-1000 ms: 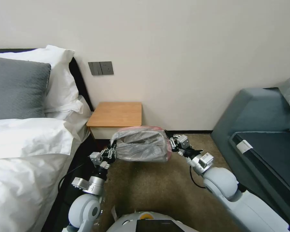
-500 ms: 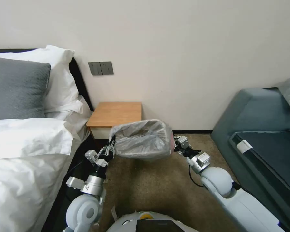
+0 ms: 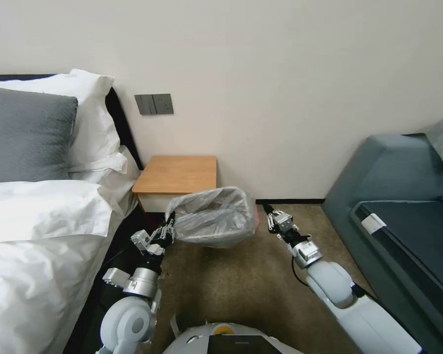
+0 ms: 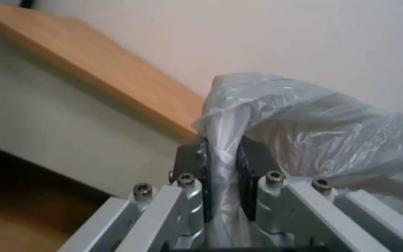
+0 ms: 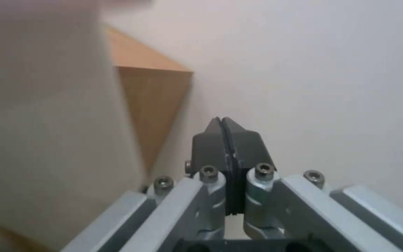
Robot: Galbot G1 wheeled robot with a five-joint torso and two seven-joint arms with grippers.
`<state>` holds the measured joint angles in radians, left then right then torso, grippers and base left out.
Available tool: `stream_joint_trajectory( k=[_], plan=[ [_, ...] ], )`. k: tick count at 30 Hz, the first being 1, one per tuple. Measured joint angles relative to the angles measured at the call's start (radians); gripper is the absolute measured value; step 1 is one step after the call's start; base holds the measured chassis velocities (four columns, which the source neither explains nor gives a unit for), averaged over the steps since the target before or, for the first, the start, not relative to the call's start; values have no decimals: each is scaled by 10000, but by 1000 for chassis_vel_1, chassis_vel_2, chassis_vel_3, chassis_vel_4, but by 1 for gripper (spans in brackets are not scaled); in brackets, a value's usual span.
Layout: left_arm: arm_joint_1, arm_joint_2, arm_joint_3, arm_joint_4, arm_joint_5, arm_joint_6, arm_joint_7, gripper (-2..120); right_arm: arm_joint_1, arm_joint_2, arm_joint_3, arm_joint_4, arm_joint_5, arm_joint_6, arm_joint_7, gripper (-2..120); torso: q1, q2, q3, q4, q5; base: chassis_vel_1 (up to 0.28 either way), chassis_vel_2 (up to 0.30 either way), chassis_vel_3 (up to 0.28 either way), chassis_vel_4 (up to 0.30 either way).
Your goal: Pick up the garbage bag from the table and place it over the trash can.
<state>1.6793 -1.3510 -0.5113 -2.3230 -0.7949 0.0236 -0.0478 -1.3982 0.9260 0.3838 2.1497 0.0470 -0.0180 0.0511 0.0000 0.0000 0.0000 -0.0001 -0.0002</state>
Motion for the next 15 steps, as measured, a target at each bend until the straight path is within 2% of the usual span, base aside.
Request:
stream_joint_trajectory(
  k=[6,9,11,12,14,15],
  plan=[
    [-9,-21,-129,275,-11,22,-199,9,-676,677,394,765,-874,132,361,0,0,0,0,1,0,0,0,0,0],
    [-16,-12,-165,385,-134,38,-269,9,-944,1066,494,1129,-1082,366,371,7,0,0,0,1,0,0,0,0,0],
    [-55,-8,-183,472,-257,72,-332,9,-1119,1464,524,1418,-1056,516,372,17,0,0,0,0,2,0,0,0,0],
    [-55,-8,-183,472,-257,72,-332,9,-1119,1464,524,1418,-1056,516,372,17,0,0,0,0,2,0,0,0,0],
    [-138,-17,-188,586,-366,93,-353,9,-1271,1871,482,1786,-569,623,376,28,0,0,0,1,0,0,0,0,0],
    [-138,-17,-188,586,-366,93,-353,9,-1271,1871,482,1786,-569,623,376,28,0,0,0,1,0,0,0,0,0]
  ],
)
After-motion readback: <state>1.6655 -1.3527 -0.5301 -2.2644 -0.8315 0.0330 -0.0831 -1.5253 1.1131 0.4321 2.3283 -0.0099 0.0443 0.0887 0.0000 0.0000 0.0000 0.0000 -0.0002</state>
